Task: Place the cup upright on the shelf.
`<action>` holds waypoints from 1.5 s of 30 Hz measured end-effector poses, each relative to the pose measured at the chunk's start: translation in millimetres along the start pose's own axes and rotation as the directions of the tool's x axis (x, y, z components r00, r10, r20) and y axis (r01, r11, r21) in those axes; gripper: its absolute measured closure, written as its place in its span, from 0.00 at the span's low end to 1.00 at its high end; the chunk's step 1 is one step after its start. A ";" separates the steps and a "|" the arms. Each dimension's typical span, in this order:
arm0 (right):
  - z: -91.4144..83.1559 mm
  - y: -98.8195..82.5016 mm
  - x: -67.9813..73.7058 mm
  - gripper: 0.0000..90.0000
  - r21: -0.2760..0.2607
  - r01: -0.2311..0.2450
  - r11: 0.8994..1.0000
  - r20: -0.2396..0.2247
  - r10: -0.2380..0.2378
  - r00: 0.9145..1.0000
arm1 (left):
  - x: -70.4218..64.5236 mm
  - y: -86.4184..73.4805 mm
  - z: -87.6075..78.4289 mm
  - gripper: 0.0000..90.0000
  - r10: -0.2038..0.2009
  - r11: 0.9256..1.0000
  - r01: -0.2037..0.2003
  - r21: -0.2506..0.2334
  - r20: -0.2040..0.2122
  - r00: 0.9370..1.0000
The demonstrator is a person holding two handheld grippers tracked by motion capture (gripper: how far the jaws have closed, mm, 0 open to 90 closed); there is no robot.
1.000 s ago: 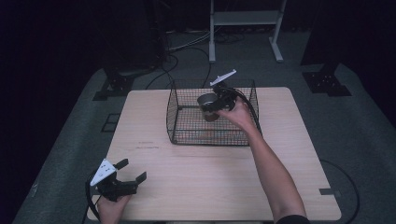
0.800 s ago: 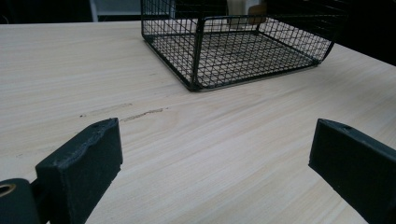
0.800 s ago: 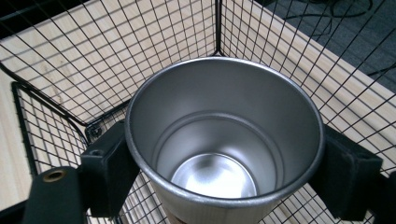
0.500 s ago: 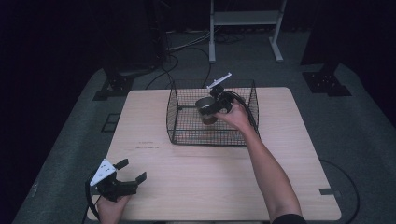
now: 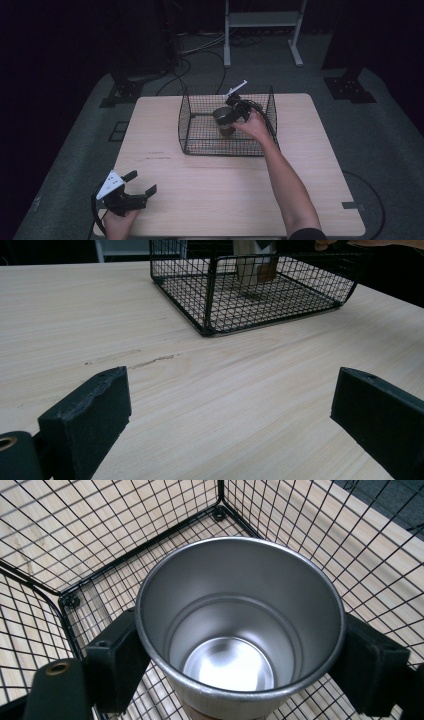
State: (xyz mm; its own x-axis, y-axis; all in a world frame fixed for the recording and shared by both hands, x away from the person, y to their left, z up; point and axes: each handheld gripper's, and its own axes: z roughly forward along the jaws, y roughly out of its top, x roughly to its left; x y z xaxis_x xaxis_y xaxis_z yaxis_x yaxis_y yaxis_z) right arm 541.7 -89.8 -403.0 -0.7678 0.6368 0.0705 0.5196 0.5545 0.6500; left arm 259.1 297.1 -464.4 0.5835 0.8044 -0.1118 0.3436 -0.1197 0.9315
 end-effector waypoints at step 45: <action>0.6 -12.6 2.8 0.14 0.062 0.003 0.998 -0.002 -0.003 1.000 | -2.6 2.2 1.8 0.02 0.008 1.000 -0.008 -0.005 0.005 1.000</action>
State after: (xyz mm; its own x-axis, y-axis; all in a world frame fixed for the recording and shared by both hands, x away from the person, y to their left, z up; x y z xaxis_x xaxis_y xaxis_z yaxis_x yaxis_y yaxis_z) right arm 533.2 -94.6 -411.4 -0.7700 0.6341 0.0707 0.5396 0.5881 0.6024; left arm 259.6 293.8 -462.8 0.5901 0.8004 -0.1059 0.3353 -0.1236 0.9340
